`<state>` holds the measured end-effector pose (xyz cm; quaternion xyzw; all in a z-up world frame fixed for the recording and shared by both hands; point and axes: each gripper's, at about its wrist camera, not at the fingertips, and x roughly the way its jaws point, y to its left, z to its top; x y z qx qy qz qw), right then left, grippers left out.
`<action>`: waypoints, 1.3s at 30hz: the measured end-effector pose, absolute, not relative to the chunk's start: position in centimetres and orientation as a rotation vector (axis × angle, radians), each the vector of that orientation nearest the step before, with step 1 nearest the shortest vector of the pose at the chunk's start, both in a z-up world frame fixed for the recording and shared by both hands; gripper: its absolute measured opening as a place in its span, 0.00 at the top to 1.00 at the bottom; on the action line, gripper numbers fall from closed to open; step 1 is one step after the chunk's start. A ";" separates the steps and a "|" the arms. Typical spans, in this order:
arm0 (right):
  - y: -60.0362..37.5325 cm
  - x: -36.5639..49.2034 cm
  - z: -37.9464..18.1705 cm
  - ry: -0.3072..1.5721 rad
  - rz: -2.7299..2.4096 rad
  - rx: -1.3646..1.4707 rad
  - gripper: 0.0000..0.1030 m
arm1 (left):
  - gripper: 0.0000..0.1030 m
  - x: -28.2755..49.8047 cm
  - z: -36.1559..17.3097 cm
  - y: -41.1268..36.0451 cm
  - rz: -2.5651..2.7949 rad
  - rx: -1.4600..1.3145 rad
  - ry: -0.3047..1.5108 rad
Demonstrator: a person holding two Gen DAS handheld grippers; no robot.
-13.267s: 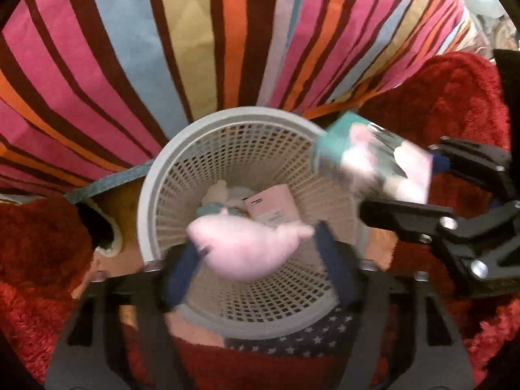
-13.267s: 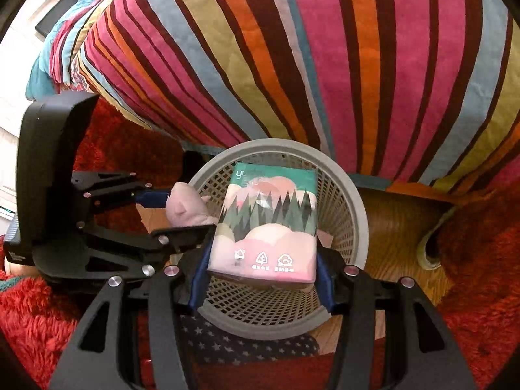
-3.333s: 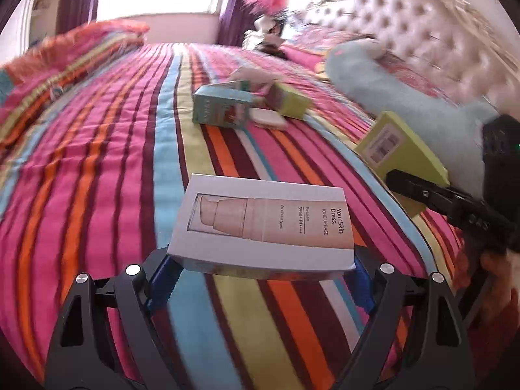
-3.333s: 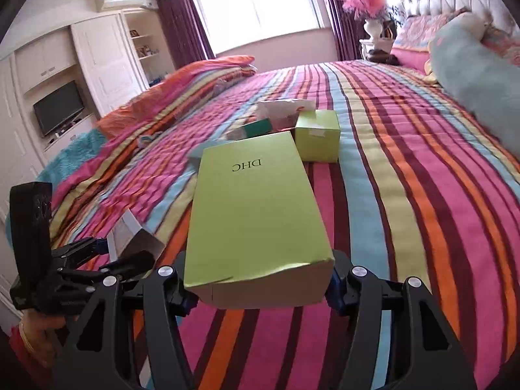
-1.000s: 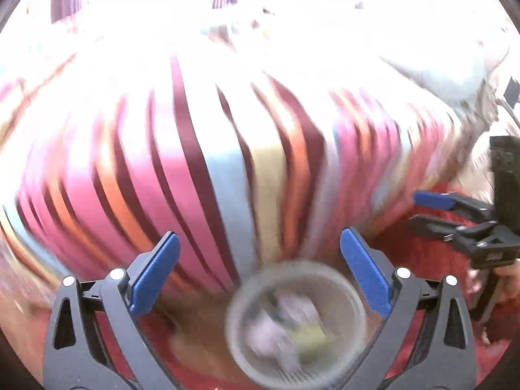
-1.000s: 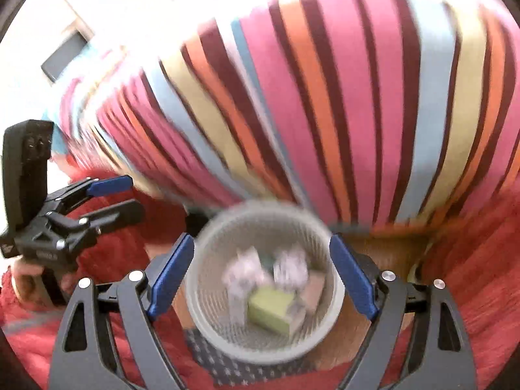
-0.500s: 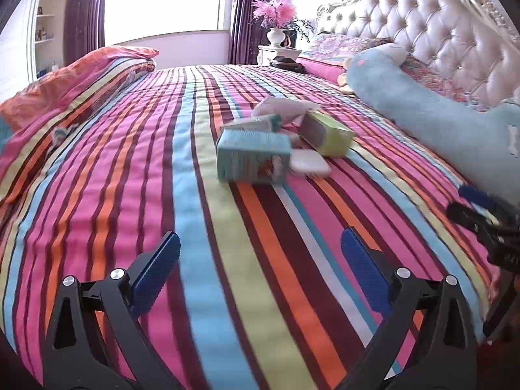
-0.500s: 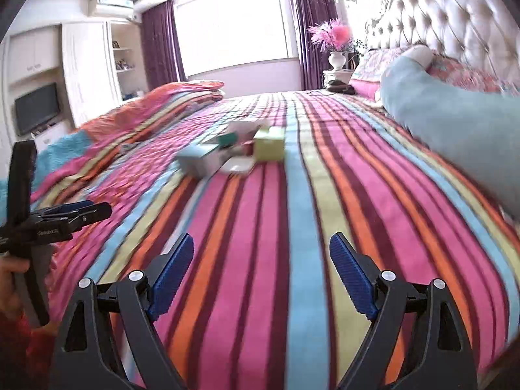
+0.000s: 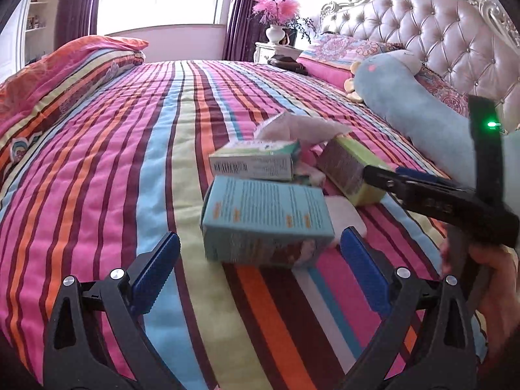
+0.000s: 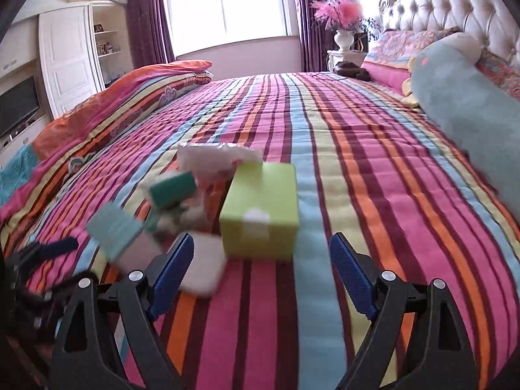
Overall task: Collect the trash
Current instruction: 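Grasp the light blue printed box with the left tool while the right tool grasps the lime-green tissue box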
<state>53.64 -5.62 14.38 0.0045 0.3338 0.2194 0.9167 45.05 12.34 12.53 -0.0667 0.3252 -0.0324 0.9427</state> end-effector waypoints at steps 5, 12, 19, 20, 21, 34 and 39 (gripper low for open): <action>-4.3 56.5 14.6 0.752 0.485 0.045 0.21 | 0.07 46.6 11.8 12.0 -0.089 -0.130 0.718; -4.0 58.8 14.2 0.799 0.487 0.042 0.21 | 0.07 48.7 11.3 10.6 -0.044 -0.033 0.759; -4.0 59.8 14.0 0.838 0.490 0.046 0.21 | 0.07 50.9 9.5 11.5 0.025 -0.065 0.874; -3.7 59.8 13.7 0.839 0.492 0.046 0.21 | 0.07 51.1 9.3 12.0 0.016 -0.097 0.884; -3.3 59.9 13.4 0.842 0.494 0.045 0.22 | 0.07 51.1 9.3 12.0 0.011 -0.104 0.884; -2.9 59.4 12.5 0.830 0.502 0.007 0.44 | 0.18 50.4 9.4 12.6 -0.018 -0.149 0.848; -4.2 57.8 13.3 0.797 0.465 0.018 0.44 | 0.18 47.7 10.4 13.0 0.000 -0.179 0.783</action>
